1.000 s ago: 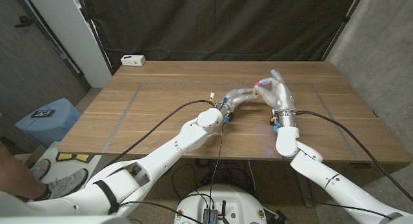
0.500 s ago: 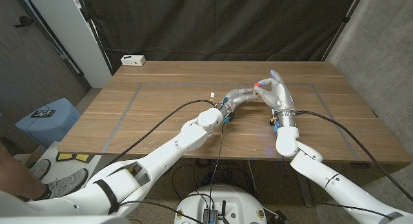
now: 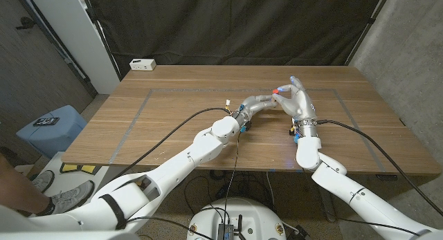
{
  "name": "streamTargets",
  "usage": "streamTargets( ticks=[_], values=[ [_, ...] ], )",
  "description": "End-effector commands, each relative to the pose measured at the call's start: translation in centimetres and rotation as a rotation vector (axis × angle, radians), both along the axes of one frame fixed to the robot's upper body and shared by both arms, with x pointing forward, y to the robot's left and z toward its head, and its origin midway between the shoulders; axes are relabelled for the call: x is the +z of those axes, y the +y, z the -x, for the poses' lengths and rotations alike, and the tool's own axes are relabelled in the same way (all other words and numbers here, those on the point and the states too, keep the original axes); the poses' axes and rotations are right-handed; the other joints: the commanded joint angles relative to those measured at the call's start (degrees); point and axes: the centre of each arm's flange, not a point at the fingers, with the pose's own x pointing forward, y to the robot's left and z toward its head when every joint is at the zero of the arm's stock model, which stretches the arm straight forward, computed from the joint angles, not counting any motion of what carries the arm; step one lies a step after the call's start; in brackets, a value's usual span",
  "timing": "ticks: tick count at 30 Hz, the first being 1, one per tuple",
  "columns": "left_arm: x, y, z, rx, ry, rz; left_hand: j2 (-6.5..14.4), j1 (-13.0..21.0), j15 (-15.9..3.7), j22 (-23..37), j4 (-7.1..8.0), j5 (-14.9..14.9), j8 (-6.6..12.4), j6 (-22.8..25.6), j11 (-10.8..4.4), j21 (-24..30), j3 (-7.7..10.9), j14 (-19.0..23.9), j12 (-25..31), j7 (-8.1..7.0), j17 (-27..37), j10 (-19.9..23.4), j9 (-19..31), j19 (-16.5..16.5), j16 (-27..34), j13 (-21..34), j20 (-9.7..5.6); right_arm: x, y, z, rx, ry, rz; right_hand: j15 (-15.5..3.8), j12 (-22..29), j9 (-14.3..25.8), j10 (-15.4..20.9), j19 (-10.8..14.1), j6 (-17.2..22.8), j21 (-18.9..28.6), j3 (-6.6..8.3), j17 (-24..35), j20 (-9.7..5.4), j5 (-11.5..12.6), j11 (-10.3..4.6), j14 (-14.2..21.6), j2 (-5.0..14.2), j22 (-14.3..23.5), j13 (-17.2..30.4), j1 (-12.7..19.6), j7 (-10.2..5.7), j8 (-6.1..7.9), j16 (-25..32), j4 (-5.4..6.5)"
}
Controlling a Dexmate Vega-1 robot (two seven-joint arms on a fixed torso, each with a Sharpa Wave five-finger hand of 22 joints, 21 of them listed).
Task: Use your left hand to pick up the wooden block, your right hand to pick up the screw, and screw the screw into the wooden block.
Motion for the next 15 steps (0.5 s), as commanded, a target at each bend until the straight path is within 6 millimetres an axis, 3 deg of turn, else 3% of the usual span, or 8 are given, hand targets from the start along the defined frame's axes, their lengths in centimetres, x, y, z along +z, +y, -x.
streamTargets(
  ticks=[1,15],
  values=[
    [-0.15,0.01,0.25,-0.001,-0.004,0.003,-0.1,-0.8,-3.34,0.2,0.39,0.1,0.31,0.0,-0.11,0.4,-0.06,0.7,0.3,-0.09,0.3,0.3,0.2,0.2,0.3,0.0,0.15,-0.18,-0.21,0.32,-0.002,0.005,-0.014,-1.4,0.1,0.2,0.1,0.2,0.6,-0.2,0.26,0.1,-0.14,-0.4,-0.23,0.1,-0.21,0.1,0.2,0.9,0.02,0.22,0.0,-0.3],
    [-0.13,-0.26,0.22,-0.003,-0.02,-0.018,-0.3,-1.6,-3.45,0.2,0.44,0.2,0.29,0.0,-0.13,0.4,-0.42,0.8,0.4,-0.19,0.2,0.5,0.1,0.2,0.2,0.0,0.16,-0.09,-0.52,0.38,0.01,0.005,-0.024,-1.47,0.1,0.0,0.0,0.2,0.7,-0.2,0.75,0.2,-0.21,-0.4,-0.28,0.1,-1.02,0.1,0.2,1.9,0.11,0.14,0.0,-0.06]
  ],
)
